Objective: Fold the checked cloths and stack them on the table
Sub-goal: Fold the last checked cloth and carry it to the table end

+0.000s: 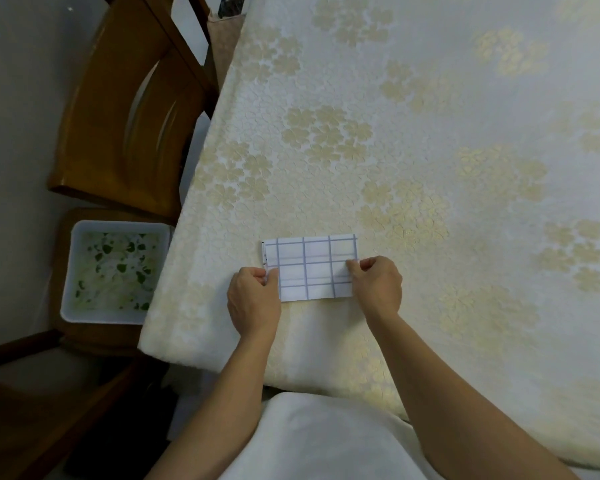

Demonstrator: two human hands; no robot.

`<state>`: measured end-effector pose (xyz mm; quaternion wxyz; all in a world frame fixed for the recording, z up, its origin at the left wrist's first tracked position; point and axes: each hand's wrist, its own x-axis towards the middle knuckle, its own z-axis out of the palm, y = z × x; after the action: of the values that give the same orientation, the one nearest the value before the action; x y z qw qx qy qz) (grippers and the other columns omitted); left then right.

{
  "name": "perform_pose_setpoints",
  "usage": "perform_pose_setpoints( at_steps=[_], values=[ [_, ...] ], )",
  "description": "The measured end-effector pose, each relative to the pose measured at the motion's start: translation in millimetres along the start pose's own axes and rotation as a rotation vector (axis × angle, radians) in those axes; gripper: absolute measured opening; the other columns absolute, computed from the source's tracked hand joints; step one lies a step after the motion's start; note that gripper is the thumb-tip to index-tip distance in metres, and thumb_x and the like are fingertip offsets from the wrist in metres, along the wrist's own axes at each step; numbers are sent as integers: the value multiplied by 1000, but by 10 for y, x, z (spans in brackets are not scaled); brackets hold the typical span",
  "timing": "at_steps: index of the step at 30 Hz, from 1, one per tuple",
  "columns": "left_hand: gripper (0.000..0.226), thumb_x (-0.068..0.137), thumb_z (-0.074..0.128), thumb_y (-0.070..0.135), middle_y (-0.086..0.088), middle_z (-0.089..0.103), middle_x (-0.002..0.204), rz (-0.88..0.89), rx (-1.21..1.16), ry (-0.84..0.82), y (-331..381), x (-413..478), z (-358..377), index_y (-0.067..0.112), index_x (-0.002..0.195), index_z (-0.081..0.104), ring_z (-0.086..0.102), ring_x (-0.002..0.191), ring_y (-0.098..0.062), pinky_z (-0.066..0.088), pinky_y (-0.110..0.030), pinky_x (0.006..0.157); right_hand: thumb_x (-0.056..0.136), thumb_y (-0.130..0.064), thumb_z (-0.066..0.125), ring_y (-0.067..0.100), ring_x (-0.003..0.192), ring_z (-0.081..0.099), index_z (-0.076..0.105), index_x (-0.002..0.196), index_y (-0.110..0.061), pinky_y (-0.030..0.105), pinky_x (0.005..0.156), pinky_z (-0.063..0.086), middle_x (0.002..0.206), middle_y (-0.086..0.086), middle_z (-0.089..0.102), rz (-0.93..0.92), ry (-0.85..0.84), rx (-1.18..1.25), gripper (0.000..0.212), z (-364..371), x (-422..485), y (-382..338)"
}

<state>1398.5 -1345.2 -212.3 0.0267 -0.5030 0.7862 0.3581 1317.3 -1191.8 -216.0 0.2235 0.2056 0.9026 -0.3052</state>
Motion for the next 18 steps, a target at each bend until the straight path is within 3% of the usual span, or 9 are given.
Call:
perform_pose_setpoints(
  at_steps=[4, 8, 12, 15, 18],
  values=[
    [18, 94, 65, 32, -5, 65, 96, -32, 16, -43, -9, 69, 66, 17, 85, 60, 62, 88, -22, 47, -33, 71, 96, -34, 62, 24, 85, 63, 64, 90, -15, 45, 83, 54, 91, 3, 65, -26, -28, -36, 20, 20, 7, -18],
    [20, 94, 64, 31, -6, 61, 101, -53, 19, -69, 1, 96, 91, 12, 89, 66, 61, 87, -24, 48, -35, 70, 97, -34, 59, 24, 84, 61, 64, 92, -12, 35, 71, 51, 94, 7, 64, -90, -52, -41, 23, 52, 23, 48],
    [14, 95, 62, 25, 0, 46, 104, -15, -26, -59, 62, 8, 49, 13, 88, 60, 54, 89, -19, 43, -30, 75, 102, -27, 54, 13, 74, 53, 54, 96, -12, 25, 61, 41, 84, -2, 56, -113, -94, 100, 16, -46, -29, 90],
    [13, 98, 59, 24, -1, 56, 98, -21, -132, -102, 71, 6, -8, 14, 91, 58, 55, 85, -16, 40, -23, 64, 99, -26, 60, 9, 74, 55, 56, 97, -13, 19, 59, 39, 84, -4, 59, -122, -121, 247, 14, -106, -36, 115],
    [11, 98, 60, 24, 3, 60, 90, -83, -309, -160, 86, 20, -66, 14, 95, 58, 56, 82, -13, 41, -21, 62, 94, -29, 68, 13, 83, 62, 60, 97, -16, 23, 66, 45, 91, 0, 66, -128, -142, 362, 16, -157, -23, 162]
  ],
)
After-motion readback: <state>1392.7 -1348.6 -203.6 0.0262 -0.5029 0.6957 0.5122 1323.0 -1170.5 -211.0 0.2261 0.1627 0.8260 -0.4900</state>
